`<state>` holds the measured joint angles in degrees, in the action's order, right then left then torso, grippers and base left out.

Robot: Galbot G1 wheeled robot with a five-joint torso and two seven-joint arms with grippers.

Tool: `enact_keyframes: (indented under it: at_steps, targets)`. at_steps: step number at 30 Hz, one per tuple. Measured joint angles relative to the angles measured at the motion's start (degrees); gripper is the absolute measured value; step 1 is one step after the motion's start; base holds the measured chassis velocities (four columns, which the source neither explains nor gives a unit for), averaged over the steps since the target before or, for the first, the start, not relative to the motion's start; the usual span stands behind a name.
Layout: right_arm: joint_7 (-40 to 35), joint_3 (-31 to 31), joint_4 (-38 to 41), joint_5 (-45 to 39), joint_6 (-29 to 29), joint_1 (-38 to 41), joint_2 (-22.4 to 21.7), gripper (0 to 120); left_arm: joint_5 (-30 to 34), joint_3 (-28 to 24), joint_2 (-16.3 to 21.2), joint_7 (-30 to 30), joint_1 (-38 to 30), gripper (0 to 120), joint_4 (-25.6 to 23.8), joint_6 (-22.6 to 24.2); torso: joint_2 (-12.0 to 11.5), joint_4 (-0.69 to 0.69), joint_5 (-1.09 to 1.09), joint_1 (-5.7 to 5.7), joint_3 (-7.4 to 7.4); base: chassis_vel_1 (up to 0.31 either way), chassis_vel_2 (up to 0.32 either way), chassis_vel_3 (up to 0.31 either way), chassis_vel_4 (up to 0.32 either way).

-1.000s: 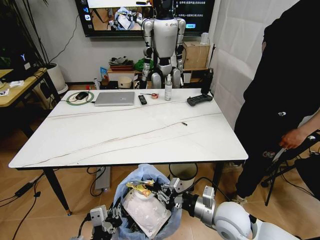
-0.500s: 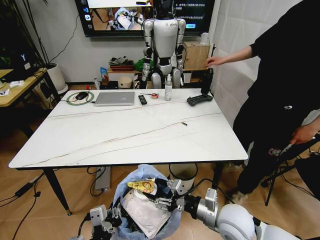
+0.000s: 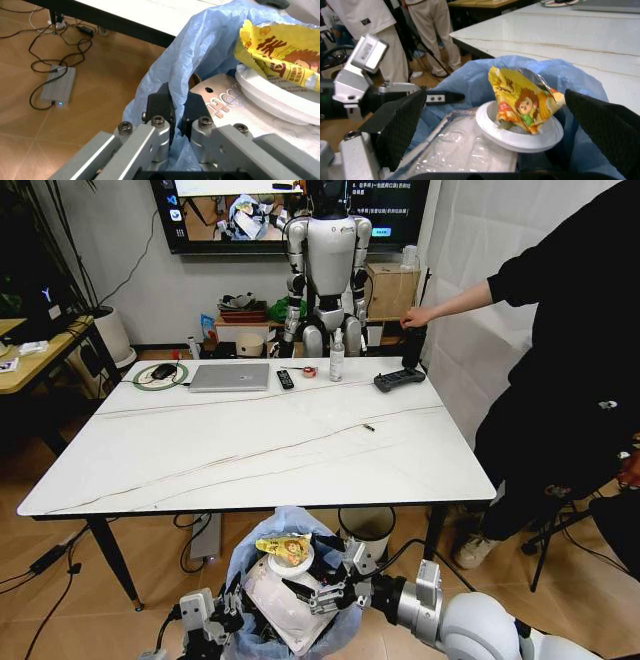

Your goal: Pick up the trash bin and place the trash from the table into it.

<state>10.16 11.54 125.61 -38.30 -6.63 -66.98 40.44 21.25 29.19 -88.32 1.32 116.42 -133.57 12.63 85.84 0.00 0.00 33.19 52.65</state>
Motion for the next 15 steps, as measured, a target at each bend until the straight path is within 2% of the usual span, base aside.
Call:
enact_keyframes:
  at_steps: [15]
  targets:
    - [-0.7,-1.5,4.1,-1.7,-0.5,-0.1,-1.7,100,0.1,0.0,0.0,0.0,-0.2,0,0.4,0.1,0.0,0.00,0.00,0.00,0.00,0.000,0.000,0.000,0.000]
